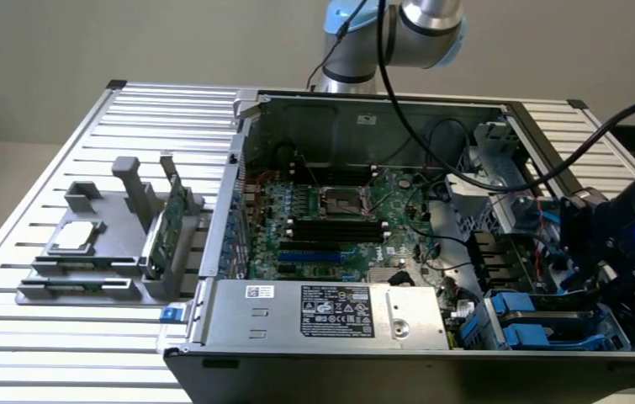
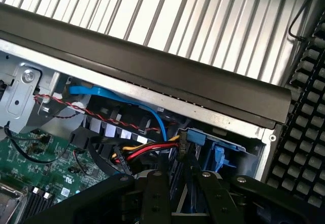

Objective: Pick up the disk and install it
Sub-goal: 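Insert the first disk wire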

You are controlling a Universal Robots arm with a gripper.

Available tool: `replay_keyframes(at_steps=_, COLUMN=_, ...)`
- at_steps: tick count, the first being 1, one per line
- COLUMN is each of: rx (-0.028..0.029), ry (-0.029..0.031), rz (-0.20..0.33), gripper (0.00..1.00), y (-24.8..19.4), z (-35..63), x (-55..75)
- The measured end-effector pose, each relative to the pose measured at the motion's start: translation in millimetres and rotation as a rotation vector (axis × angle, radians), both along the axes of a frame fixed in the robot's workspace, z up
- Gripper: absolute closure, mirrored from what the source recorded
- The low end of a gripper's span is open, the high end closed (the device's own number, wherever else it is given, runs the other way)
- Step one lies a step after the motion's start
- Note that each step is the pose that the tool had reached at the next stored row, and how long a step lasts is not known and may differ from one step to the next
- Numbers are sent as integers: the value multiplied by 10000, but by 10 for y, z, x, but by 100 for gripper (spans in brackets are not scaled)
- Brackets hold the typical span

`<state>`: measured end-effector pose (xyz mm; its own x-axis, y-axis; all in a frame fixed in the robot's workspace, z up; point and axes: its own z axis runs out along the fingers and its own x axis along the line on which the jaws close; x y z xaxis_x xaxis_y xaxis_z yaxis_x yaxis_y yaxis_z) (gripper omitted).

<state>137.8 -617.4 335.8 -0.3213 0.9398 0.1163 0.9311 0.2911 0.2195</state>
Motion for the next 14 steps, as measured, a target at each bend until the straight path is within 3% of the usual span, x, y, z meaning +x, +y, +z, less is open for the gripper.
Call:
replay_keyframes(at_steps=6, rx=11, ry=38, rz=-123, gripper=73, y=-7, z=0, x=15)
replay_keyframes(at_steps=10, rx=78, ry=38, rz=-314, gripper=73, y=-6, z=-4, x=18)
replay_keyframes(at_steps=14, rx=111, ry=38, rz=-502, gripper=73, y=-7, z=-9, x=18)
